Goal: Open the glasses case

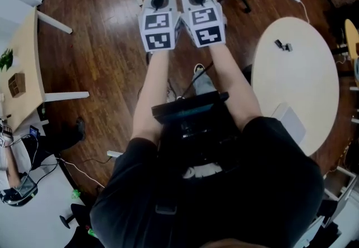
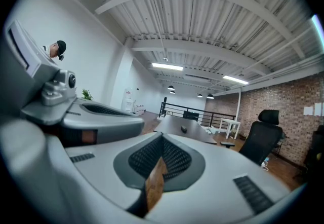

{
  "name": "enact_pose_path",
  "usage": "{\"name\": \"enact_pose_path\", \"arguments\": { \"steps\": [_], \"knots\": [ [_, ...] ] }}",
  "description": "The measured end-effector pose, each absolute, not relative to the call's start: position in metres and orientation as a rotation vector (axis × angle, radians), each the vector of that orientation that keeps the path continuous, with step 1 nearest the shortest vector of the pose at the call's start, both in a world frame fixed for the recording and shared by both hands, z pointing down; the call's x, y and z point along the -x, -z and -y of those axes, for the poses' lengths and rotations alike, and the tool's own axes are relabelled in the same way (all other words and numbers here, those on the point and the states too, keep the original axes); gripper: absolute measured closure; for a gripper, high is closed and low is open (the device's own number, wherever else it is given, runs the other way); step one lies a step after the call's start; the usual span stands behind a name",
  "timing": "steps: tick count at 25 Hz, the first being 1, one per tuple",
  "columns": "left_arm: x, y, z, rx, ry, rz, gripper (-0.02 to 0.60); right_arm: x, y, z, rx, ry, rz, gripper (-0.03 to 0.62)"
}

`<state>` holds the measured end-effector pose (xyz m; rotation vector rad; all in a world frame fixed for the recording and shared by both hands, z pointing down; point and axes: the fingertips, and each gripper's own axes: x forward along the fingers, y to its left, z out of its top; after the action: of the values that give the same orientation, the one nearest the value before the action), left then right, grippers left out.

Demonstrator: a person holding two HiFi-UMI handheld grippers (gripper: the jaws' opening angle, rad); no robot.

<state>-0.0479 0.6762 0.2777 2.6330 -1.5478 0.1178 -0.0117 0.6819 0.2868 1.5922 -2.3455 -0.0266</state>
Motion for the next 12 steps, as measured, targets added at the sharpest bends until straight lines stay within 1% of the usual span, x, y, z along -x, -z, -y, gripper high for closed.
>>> {"name": "enact_pose_path", "arguments": {
  "steps": [12],
  "knots": [
    [0.032, -0.286, -0.631, -2.617, -0.163, 1.583, 0.586, -0.004, -0.298, -0.636, -1.570, -0.013, 2.374, 0.589]
  ]
}}
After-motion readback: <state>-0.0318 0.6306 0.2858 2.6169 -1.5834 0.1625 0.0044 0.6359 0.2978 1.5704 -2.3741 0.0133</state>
